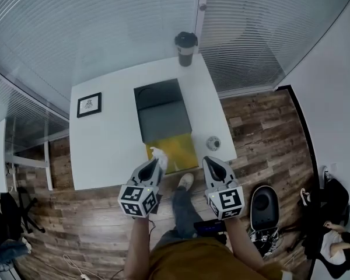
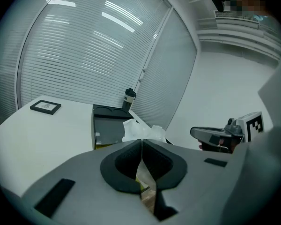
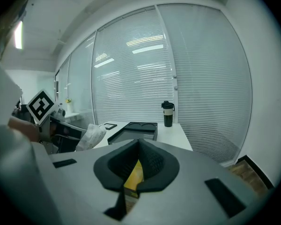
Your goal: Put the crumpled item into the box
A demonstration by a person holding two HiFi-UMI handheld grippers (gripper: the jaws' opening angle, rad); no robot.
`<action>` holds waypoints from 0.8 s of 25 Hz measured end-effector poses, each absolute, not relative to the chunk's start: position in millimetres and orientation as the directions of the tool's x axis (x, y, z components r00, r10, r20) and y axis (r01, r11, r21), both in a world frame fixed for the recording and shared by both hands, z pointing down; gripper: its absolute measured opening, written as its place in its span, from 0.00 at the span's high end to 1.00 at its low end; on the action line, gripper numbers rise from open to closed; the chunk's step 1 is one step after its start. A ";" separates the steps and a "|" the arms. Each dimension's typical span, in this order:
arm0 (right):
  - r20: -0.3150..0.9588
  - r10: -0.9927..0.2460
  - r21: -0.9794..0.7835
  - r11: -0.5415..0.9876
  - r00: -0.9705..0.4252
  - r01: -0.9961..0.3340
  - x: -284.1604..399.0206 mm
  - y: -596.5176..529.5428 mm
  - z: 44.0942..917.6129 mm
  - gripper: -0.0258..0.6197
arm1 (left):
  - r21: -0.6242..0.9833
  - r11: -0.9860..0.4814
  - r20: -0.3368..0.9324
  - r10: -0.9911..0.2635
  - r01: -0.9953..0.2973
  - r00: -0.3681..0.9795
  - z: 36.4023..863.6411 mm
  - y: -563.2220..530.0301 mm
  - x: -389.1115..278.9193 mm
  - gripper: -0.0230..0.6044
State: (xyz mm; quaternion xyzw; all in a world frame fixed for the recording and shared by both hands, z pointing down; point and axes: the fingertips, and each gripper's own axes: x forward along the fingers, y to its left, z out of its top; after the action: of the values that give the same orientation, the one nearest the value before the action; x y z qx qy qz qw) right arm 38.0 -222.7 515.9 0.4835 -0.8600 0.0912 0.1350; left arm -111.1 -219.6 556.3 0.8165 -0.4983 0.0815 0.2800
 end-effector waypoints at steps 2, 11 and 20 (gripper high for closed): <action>0.316 -0.809 -0.015 0.519 -0.496 -0.855 39.0 -224.4 519.7 0.94 | 0.369 -0.349 0.428 -0.759 -0.862 0.491 563.5 -221.6 -108.2 0.91; 0.395 -0.769 -0.078 0.518 -0.503 -0.852 40.3 -233.4 562.4 0.94 | 0.334 -0.375 0.498 -0.709 -0.865 0.499 589.1 -233.3 -96.6 0.91; 0.443 -0.762 -0.064 0.499 -0.473 -0.864 58.4 -251.5 579.4 0.94 | 0.248 -0.460 0.620 -0.601 -0.852 0.505 622.5 -243.3 -77.3 0.91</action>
State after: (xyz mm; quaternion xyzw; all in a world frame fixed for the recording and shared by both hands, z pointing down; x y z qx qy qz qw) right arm 58.4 -251.5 579.4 0.4803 -0.8464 0.1411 0.1817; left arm -77.3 -243.3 622.5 0.8231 -0.4415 0.2297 0.2737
